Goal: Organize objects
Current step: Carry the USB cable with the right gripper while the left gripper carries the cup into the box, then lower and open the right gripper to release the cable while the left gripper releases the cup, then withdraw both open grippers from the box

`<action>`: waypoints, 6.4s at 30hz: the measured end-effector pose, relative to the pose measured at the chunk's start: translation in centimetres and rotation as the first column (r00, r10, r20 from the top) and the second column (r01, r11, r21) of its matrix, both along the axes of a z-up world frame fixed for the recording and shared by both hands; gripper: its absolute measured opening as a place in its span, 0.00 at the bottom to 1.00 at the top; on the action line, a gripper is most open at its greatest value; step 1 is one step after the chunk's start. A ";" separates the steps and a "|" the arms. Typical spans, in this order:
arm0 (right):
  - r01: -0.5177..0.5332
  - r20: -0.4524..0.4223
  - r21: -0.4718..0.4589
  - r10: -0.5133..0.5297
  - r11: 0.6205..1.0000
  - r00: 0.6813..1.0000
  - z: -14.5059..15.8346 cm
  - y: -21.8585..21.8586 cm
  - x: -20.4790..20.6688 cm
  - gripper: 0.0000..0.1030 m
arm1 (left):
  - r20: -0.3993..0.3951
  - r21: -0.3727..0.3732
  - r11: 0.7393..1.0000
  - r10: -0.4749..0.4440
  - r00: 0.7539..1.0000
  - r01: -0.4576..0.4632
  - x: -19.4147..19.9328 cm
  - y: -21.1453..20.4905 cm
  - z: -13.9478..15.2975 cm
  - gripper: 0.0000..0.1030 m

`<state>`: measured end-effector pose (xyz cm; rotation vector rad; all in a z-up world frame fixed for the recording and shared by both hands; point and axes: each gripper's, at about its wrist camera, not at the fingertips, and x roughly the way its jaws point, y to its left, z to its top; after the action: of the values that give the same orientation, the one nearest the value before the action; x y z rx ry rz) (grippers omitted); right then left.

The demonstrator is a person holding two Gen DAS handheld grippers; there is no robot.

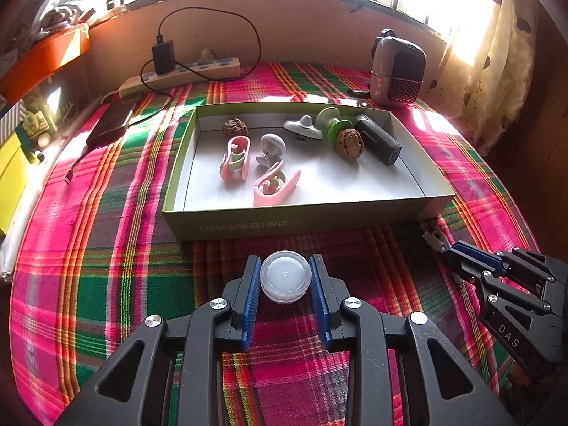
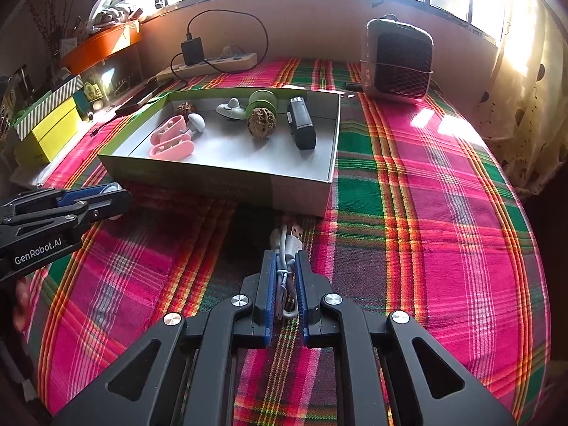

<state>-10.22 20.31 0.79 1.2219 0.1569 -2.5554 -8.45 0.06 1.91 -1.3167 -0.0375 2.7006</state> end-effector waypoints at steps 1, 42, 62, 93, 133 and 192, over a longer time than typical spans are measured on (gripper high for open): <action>-0.003 0.012 -0.001 0.003 1.000 1.000 -0.1 0.0 -0.1 0.12 | 0.000 0.000 1.000 -0.001 1.000 0.001 0.0 0.0 0.0 0.25; -0.009 -0.056 -0.034 0.007 0.999 0.998 2.2 -0.1 -0.3 0.14 | -0.032 0.004 0.999 -0.037 0.999 0.037 -0.4 1.4 1.7 0.25; -0.019 -0.074 -0.060 0.014 0.998 0.997 3.9 -1.1 -4.3 0.14 | -0.062 0.026 0.998 -0.062 0.996 0.064 -5.3 2.2 3.1 0.25; -0.044 0.043 -0.057 0.047 0.997 0.998 0.6 -2.3 -10.1 0.14 | 0.029 0.016 0.996 -0.088 0.996 0.088 -11.5 3.8 -0.6 0.25; -0.056 0.020 -0.003 0.056 0.998 0.998 0.4 -2.9 -10.0 0.15 | 0.030 -0.017 0.995 -0.094 0.995 0.094 -11.7 4.2 -1.0 0.25; 0.024 -0.080 -0.026 -0.026 0.999 0.996 2.7 -2.8 -0.9 0.36 | -0.088 -0.075 0.992 0.096 0.992 -0.103 0.1 -0.2 1.6 0.26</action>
<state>-11.15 17.55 3.46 1.1201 0.1279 -2.6212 -8.36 -0.17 3.52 -1.2521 0.0133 2.8665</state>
